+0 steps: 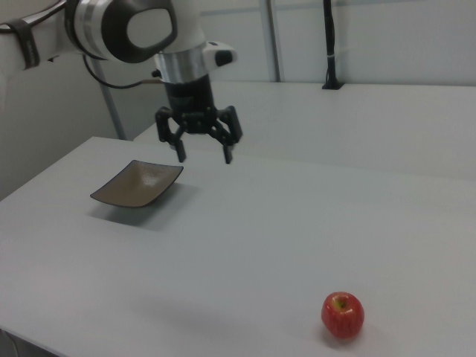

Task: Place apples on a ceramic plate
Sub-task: 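Move the open gripper from above the plate toward the red apple, then lower the open gripper over the red apple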

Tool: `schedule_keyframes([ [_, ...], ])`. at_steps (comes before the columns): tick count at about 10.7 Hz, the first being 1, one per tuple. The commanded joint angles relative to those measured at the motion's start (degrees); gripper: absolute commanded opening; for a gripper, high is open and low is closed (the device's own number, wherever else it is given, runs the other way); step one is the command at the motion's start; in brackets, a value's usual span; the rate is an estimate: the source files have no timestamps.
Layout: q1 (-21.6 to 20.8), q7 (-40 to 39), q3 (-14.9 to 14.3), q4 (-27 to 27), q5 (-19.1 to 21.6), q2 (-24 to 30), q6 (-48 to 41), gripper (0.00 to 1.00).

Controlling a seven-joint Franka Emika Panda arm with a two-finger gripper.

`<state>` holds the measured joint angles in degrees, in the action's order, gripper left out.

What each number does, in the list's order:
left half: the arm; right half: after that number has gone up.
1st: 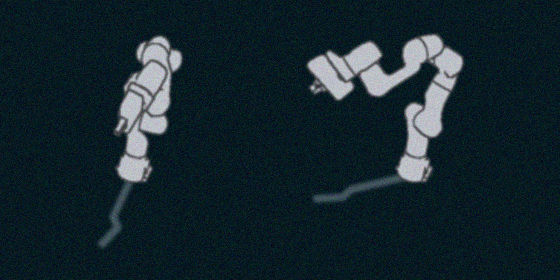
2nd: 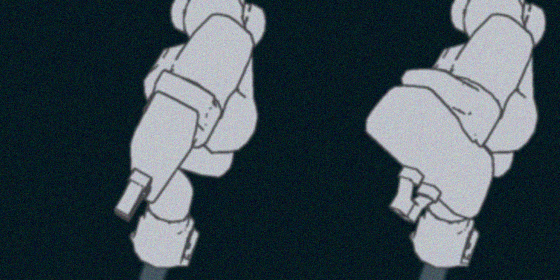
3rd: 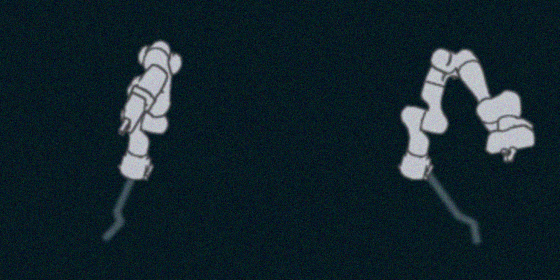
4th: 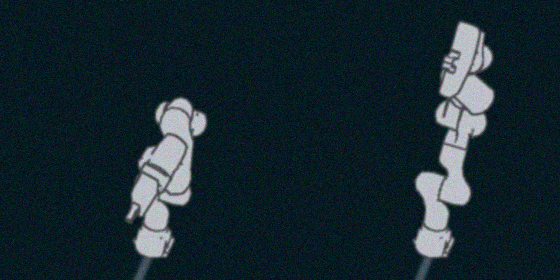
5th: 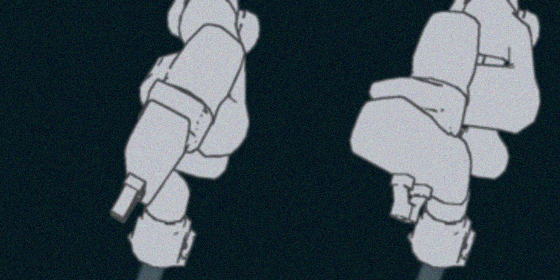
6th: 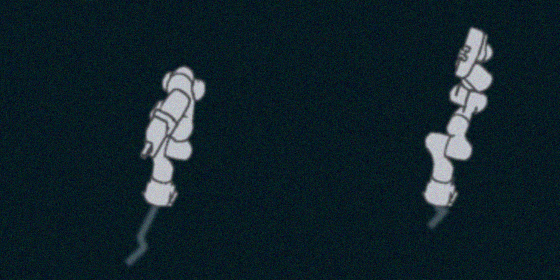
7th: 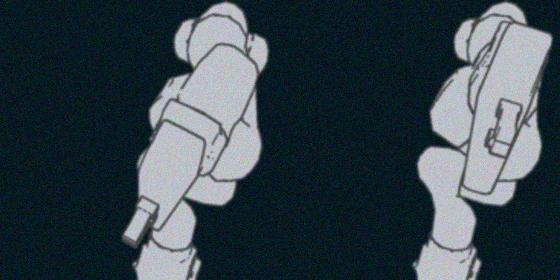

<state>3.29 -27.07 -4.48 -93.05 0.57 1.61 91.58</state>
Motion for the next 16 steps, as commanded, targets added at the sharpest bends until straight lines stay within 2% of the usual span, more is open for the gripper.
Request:
schedule_keyframes([
  [1,1.02,-3.42,-7.09,-1.25,-2.67,0.42,4.2,1.0],
  [3,1.19,-6.23,-13.51,-3.61,-2.77,-1.42,10.25,1.0],
  [4,2.15,-7.81,-14.84,-5.37,-2.77,-3.09,14.55,1.0],
  [7,5.93,-11.33,-14.95,-10.02,-2.77,-8.54,23.53,1.0],
  [10,7.26,-12.92,-14.95,-13.11,-2.77,-14.6,30.3,1.0],
  [12,7.43,-12.92,-14.95,-15.92,-2.77,-15.58,34.35,1.0],
  [16,7.34,-12.92,-14.95,-16.46,-2.86,-18.74,39.72,1.0],
])
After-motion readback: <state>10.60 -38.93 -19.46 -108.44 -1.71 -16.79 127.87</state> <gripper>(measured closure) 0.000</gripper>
